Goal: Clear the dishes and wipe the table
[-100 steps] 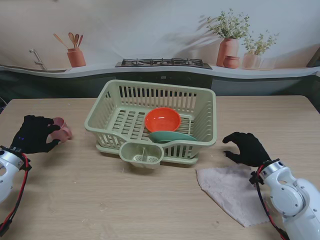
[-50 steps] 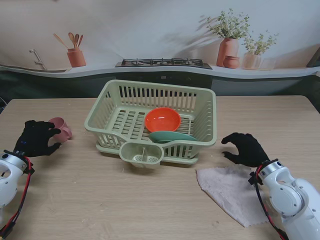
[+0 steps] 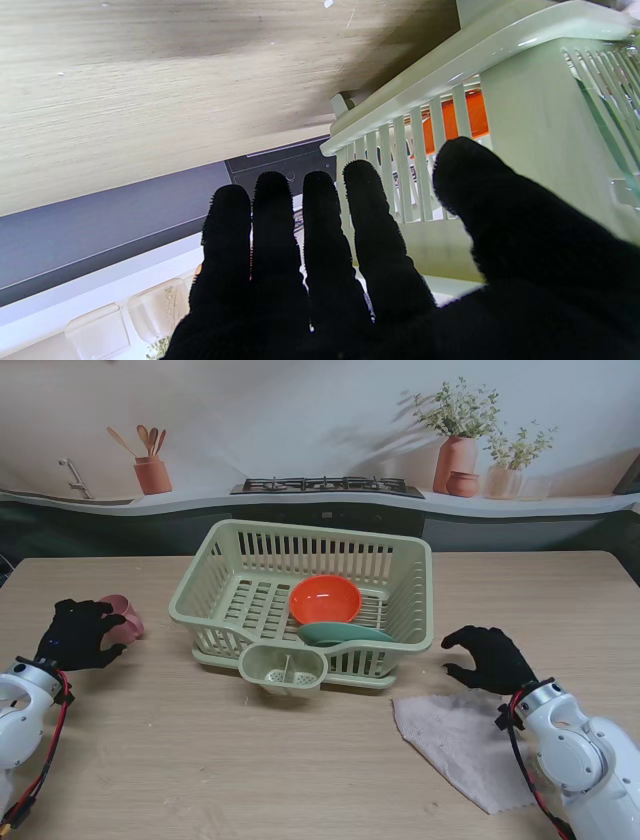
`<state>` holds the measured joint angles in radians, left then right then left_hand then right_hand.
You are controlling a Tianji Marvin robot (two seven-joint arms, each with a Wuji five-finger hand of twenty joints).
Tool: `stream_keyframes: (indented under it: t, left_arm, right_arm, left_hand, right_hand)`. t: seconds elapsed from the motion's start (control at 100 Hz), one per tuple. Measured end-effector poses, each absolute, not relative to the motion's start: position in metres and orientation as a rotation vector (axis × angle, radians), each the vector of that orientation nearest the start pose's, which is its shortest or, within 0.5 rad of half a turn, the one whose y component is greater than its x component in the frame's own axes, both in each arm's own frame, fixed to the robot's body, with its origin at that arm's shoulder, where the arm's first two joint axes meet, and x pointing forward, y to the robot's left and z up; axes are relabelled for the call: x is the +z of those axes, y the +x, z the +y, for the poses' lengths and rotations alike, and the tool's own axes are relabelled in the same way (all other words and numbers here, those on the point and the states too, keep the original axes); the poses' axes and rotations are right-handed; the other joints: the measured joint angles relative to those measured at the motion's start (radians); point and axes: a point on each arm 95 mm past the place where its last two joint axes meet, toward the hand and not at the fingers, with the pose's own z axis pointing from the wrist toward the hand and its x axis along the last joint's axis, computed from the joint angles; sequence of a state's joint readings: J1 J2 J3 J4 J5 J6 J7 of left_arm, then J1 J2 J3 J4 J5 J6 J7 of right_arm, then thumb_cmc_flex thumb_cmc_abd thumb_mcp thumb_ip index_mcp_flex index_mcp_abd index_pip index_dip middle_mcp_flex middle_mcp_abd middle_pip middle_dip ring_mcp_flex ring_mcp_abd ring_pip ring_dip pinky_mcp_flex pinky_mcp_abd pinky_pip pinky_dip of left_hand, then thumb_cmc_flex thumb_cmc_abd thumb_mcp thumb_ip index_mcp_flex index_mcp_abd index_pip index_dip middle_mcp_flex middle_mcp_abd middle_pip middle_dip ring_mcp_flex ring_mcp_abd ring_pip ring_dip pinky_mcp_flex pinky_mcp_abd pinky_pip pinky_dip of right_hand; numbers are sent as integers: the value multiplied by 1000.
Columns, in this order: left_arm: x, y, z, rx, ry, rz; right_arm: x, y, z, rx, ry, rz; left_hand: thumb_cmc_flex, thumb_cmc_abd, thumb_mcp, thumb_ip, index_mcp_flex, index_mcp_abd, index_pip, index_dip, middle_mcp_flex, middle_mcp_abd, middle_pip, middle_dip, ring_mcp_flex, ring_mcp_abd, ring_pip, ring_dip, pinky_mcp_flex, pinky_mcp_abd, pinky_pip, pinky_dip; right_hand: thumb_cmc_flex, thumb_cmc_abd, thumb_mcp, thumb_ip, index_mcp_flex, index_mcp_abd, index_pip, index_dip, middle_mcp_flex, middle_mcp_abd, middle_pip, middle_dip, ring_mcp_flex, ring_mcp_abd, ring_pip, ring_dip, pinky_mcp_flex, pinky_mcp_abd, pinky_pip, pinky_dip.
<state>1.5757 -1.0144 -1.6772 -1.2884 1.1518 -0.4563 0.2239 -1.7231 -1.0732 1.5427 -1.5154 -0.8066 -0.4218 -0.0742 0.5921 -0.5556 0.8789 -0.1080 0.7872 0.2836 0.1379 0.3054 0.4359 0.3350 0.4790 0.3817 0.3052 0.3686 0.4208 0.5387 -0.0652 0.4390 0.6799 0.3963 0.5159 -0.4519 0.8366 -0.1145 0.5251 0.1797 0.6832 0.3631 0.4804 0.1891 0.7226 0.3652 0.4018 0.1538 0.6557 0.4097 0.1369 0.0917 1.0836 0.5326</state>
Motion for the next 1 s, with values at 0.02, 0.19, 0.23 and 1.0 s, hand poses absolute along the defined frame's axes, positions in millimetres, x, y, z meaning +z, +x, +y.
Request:
stream_keyframes:
  t: [0.02, 0.19, 0.23, 1.0]
  left_arm:
    - [-318, 404, 213, -1341, -1058, 1404]
    - [-320, 406, 215, -1330, -1066, 1392]
    - [-320, 406, 215, -1328, -1067, 1389]
    - [-339, 407, 221, -1276, -1112, 1350]
  right_arm:
    - [-336, 371, -110, 1696, 1307, 1382]
    - [-336, 371, -110, 1690, 1301, 1392]
    - [-336, 371, -110, 1690, 1300, 1393]
    - [-336, 370, -107, 1692, 1301, 1400]
  left_hand:
    - [0, 0, 0, 0, -22, 0, -6, -3, 0, 0, 0, -3, -7, 0, -4, 0, -1, 0, -10, 0]
    - [0, 0, 0, 0, -22, -1, -11, -18, -24, -10, -18, -8, -22, -13, -35, -13, -4, 0, -45, 0]
    - [0, 0, 0, 0, -22, -1, -11, -19, -24, -10, -18, -8, -22, -13, -36, -13, -4, 0, -46, 0]
    - [0, 0, -1, 0, -62, 0, -25, -47, -62, -12, -15, -8, -62, -27, -53, -26, -8, -7, -80, 27]
  right_hand:
    - [0, 0, 0, 0, 0, 0, 0, 0, 0, 0, 0, 0, 0, 0, 0, 0, 0, 0, 0, 0]
    - [0, 0, 0, 0, 0, 0, 0, 0, 0, 0, 0, 0, 0, 0, 0, 0, 0, 0, 0, 0]
    - [0, 0, 0, 0, 0, 0, 0, 0, 0, 0, 0, 0, 0, 0, 0, 0, 0, 0, 0, 0]
    - [0, 0, 0, 0, 8, 0, 3, 0, 2, 0, 0, 0, 0, 0, 0, 0, -1, 0, 0, 11]
